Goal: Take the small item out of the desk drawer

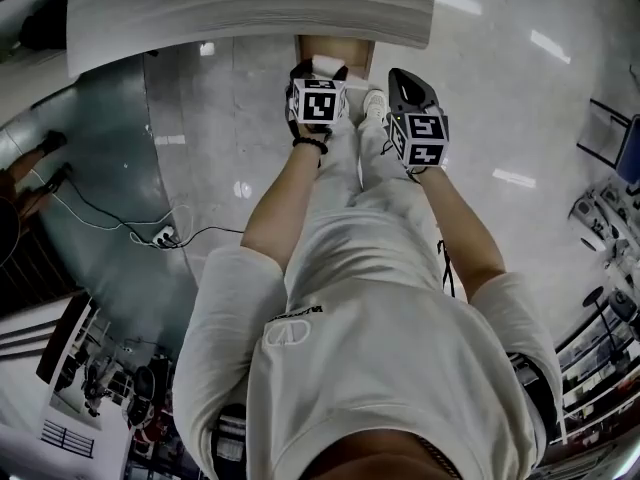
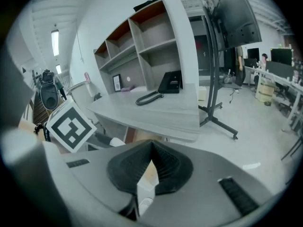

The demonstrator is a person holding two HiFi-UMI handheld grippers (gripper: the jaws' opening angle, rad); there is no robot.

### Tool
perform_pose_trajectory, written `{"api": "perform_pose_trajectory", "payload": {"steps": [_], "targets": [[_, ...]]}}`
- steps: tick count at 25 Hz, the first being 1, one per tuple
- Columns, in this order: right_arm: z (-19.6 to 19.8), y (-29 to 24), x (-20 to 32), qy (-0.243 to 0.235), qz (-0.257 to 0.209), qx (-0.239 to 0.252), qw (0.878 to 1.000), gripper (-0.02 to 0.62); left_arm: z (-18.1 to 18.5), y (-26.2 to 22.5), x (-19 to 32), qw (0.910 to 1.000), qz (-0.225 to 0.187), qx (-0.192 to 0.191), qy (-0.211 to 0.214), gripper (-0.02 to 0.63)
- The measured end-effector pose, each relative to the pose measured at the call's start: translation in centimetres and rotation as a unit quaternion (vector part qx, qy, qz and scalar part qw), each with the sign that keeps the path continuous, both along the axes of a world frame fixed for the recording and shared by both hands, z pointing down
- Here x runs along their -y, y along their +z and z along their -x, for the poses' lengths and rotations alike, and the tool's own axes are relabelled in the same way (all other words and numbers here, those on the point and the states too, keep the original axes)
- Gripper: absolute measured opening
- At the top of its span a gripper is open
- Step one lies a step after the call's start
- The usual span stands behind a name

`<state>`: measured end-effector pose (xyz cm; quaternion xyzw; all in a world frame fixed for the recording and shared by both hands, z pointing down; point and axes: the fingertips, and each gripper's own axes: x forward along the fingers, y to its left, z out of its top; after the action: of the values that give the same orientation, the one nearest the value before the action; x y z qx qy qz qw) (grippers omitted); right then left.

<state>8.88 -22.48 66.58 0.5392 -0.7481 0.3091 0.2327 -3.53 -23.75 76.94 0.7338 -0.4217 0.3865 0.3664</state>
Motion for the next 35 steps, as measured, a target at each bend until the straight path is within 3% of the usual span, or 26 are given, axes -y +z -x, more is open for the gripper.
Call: {"api": "perform_pose_trajectory", "payload": {"steps": [13, 23, 30, 35], "targets": [[-1.3, -11.6, 1.0, 0.01, -0.068, -0.005, 0.998, 0.0, 0.2, -15.4, 1.1, 0.9929, -0.107, -0.053, 0.002, 0.287], [-3.7, -21.9, 2.5, 0.021, -0.143, 0.01, 0.989, -0.002, 1.5, -26.3, 1.3, 0.9754, -0.198, -0.095, 0.02, 0.287], [-5.2, -29.1, 3.1, 0.013, -0.202, 0.003, 0.979, -0.002, 2.3, -35.6, 2.9, 0.9521, -0.282, -0.117, 0.013, 0.287], [-6.5, -34.2, 3.5, 0.012, -0.254, -0.02, 0.967, -0.002, 2.8, -43.1, 4.1, 0.9257, -0.351, -0.141, 0.003, 0.287]]}}
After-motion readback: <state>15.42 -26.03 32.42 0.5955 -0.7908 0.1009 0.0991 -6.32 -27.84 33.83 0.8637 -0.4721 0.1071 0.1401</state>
